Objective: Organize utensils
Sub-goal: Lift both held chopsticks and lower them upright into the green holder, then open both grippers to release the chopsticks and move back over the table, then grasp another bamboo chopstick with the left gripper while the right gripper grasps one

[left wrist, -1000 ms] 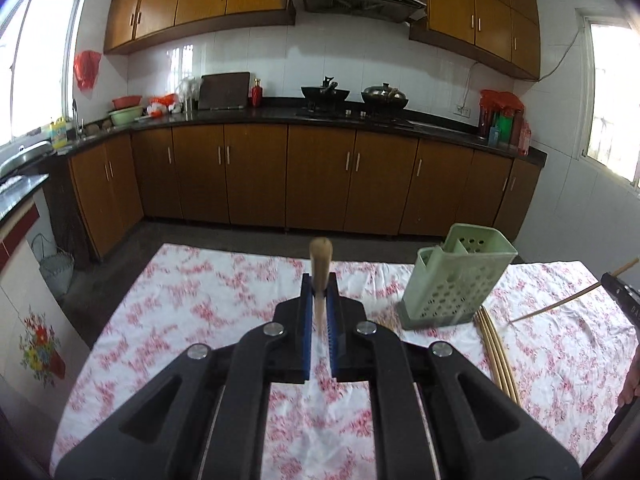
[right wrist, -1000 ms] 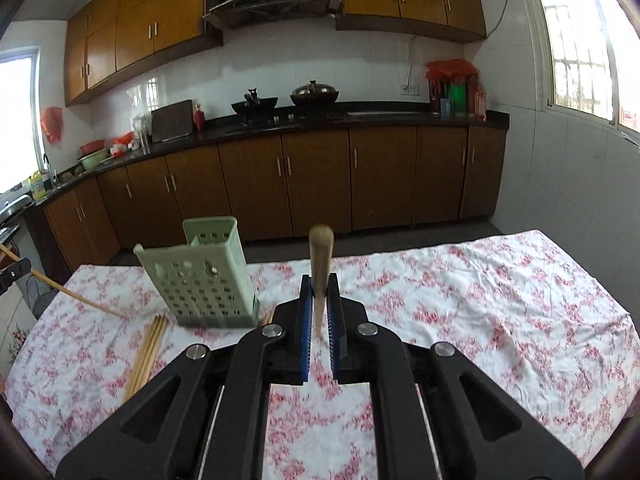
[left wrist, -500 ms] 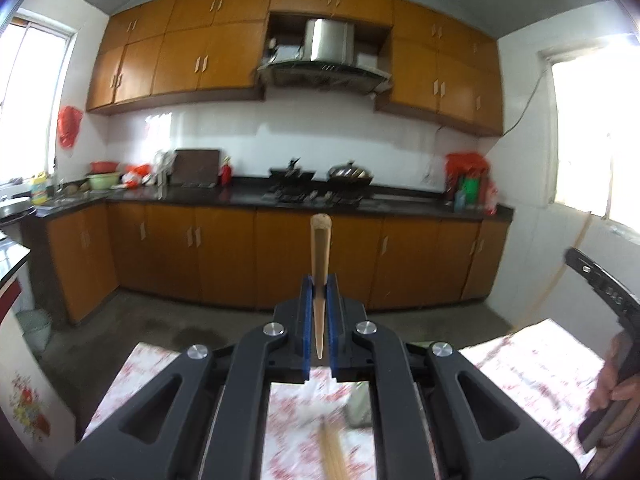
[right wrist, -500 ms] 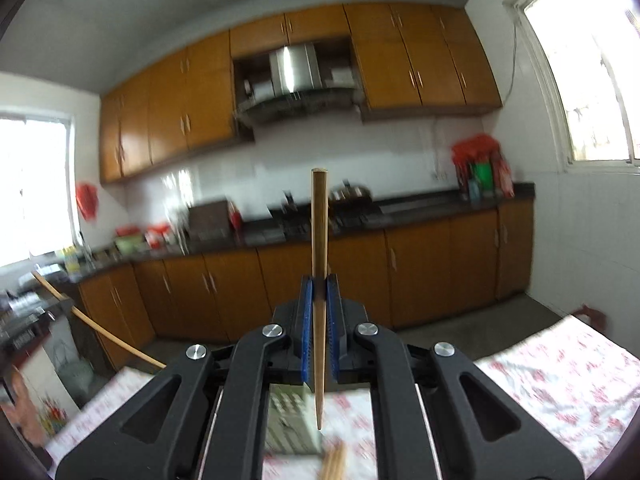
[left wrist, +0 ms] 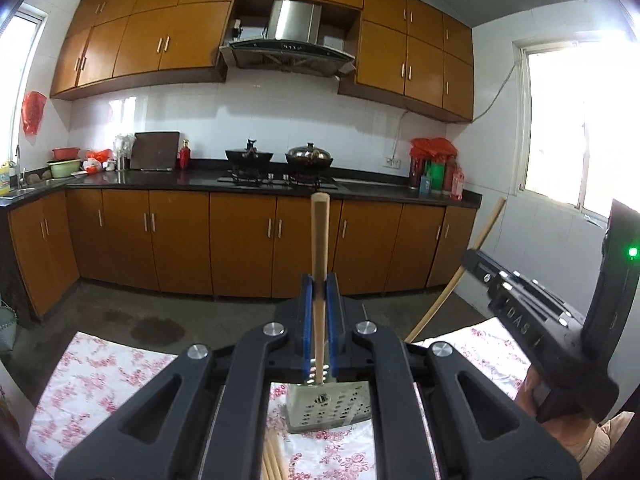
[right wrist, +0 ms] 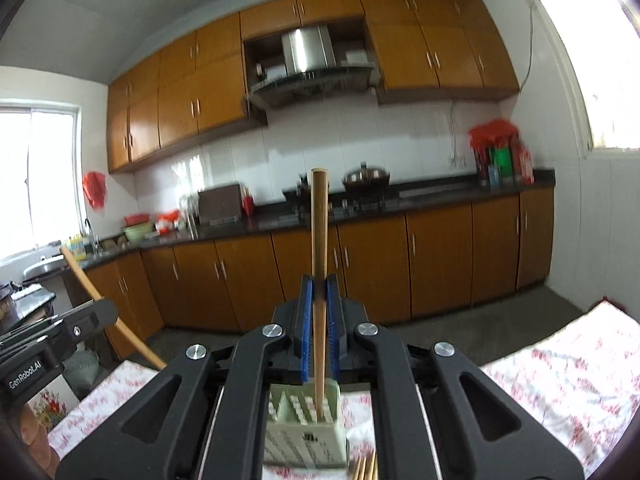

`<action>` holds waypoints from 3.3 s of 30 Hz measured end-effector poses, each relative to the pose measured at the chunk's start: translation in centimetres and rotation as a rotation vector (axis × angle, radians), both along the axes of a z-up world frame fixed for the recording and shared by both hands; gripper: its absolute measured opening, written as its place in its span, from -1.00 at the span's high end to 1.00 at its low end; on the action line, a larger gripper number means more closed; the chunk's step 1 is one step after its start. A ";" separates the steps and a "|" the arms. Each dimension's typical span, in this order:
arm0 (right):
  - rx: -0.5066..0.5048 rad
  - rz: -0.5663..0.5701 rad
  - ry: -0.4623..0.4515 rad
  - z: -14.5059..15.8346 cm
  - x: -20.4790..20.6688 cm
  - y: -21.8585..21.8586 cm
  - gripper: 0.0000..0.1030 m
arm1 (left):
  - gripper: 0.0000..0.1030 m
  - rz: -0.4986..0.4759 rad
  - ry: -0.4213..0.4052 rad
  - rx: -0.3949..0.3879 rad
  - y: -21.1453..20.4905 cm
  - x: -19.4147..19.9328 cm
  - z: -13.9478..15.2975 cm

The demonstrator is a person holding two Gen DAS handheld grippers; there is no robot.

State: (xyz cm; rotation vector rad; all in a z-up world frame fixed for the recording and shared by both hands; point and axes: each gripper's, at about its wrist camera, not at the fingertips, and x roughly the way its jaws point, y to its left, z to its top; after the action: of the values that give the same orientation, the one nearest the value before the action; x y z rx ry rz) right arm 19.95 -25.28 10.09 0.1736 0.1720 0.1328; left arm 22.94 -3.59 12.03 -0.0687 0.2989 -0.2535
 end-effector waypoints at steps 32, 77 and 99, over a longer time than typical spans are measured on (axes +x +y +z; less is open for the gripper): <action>-0.030 0.094 0.720 -18.1 -6.2 -0.1 0.70 | 0.26 0.122 0.506 0.021 7.3 -8.0 -18.5; -0.164 -0.002 0.702 -19.3 -5.9 -0.6 0.85 | 0.84 0.124 0.624 0.163 5.2 -5.3 -22.8; -0.134 -0.089 0.691 -19.6 -3.8 -3.3 0.84 | 0.79 0.211 0.611 0.085 9.9 -3.0 -22.8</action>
State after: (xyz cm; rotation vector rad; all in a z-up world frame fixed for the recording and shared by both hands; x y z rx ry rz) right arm 16.15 -28.58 -9.49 0.0875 0.8586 -0.0333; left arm 19.95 6.29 -10.81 -0.0924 0.9040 -0.0027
